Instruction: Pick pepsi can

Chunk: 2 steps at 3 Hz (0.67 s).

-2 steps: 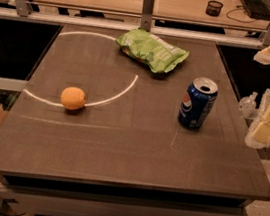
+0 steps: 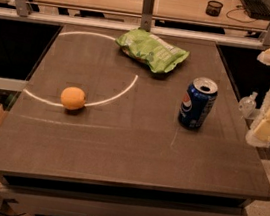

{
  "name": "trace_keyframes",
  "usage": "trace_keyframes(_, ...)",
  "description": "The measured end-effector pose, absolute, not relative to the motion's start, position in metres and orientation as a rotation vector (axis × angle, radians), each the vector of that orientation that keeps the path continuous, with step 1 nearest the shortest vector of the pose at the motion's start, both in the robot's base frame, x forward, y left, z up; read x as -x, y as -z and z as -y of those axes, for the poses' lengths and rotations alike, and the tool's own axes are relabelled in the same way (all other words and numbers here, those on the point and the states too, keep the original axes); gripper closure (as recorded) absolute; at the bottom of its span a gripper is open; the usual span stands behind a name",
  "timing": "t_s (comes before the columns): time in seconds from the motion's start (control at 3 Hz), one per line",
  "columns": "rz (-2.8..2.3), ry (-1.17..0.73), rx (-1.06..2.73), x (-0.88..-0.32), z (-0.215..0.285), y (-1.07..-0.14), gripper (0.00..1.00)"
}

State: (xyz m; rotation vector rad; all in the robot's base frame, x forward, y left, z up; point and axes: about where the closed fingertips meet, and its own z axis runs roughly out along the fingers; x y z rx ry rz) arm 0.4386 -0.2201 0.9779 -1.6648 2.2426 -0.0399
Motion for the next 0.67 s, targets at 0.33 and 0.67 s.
trace_keyframes(0.33,-2.232,-0.076,1.53,-0.443,0.247,-0.96,0.0)
trace_keyframes(0.67,-2.137,-0.175,1.354,-0.436,0.28,-0.953,0.0)
